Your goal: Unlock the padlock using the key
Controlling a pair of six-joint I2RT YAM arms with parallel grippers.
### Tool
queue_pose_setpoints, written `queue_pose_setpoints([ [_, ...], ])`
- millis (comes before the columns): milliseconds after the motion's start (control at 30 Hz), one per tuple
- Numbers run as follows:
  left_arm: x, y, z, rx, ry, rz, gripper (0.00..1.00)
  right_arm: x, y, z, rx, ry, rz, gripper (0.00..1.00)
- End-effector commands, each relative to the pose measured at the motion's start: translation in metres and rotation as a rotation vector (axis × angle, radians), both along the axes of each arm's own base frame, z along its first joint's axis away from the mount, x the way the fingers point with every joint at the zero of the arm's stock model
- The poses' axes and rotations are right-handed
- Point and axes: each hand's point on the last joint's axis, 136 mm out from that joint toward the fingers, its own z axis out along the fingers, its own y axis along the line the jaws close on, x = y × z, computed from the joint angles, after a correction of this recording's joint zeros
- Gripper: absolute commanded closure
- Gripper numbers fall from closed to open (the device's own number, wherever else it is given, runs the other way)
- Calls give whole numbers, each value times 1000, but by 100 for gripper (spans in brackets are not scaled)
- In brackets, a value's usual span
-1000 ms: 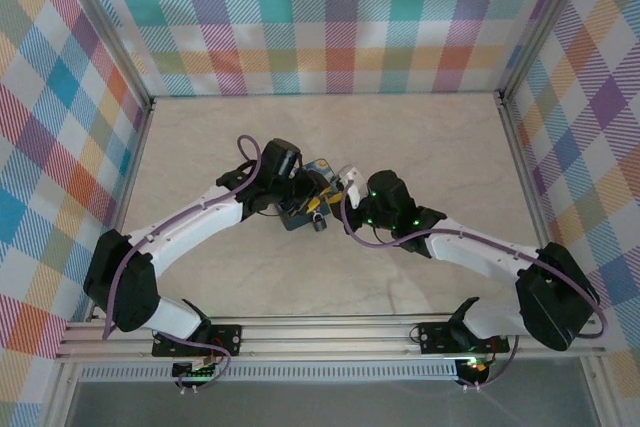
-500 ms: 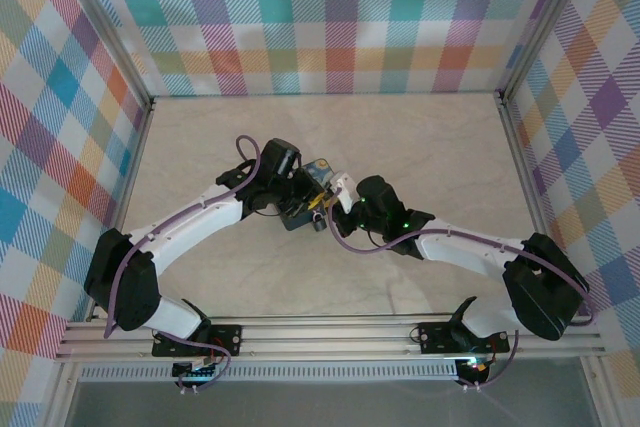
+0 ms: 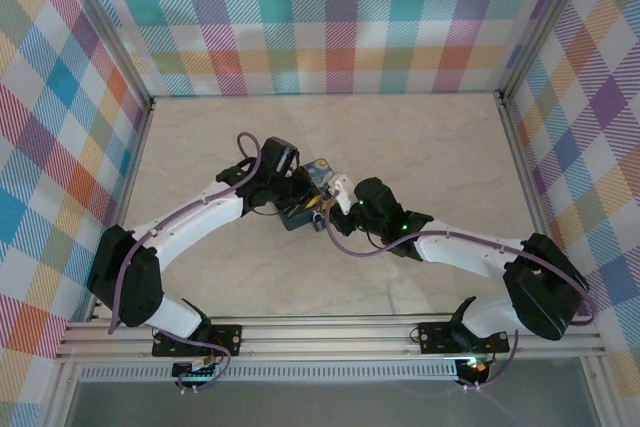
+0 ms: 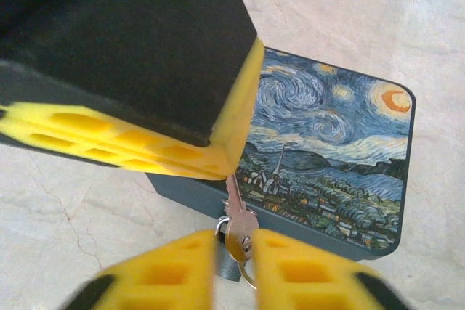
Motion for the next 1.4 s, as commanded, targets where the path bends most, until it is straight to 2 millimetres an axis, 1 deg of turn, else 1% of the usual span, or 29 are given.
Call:
queue_pose_setpoints([
  [0,4,0,9,43,-90,-165,100,-3,1,26,17,-50,48,66],
  [100,1,0,7,112,-182,-356,100,-17,-11,26,60,96,149,55],
  [133,1,-2,8,116,-221,-408,100,-18,-16,26,79,134,171,53],
  [167,-1,-7,10,101,-257,-462,100,-18,-21,29,128,213,166,52],
  [200,-3,-11,11,87,-292,-509,100,-12,-28,31,175,279,156,52],
  [267,-7,-18,14,52,-346,-580,100,-10,-32,39,273,420,172,51],
  [333,-11,-22,15,29,-392,-641,100,-5,-33,43,339,534,163,53],
  [433,-12,-28,23,-12,-452,-689,100,0,-32,46,455,665,142,57],
  [500,-13,-32,30,-47,-493,-704,100,4,-33,43,516,744,97,59],
  [600,-14,-38,36,-99,-526,-714,100,3,-32,35,575,847,50,60],
  [700,-16,-40,36,-128,-539,-714,100,-1,-30,34,639,881,62,60],
  [900,-10,-32,41,-193,-562,-639,100,-10,-37,28,655,885,49,60],
  [1033,-8,-30,43,-228,-572,-612,100,-13,-36,30,675,885,71,61],
  [1200,-7,-31,47,-268,-586,-596,100,-10,-34,29,703,891,84,62],
  [1300,-7,-32,46,-269,-581,-597,100,-8,-33,31,719,880,92,62],
  [1367,-8,-32,45,-269,-577,-598,100,-6,-32,32,718,876,92,64],
])
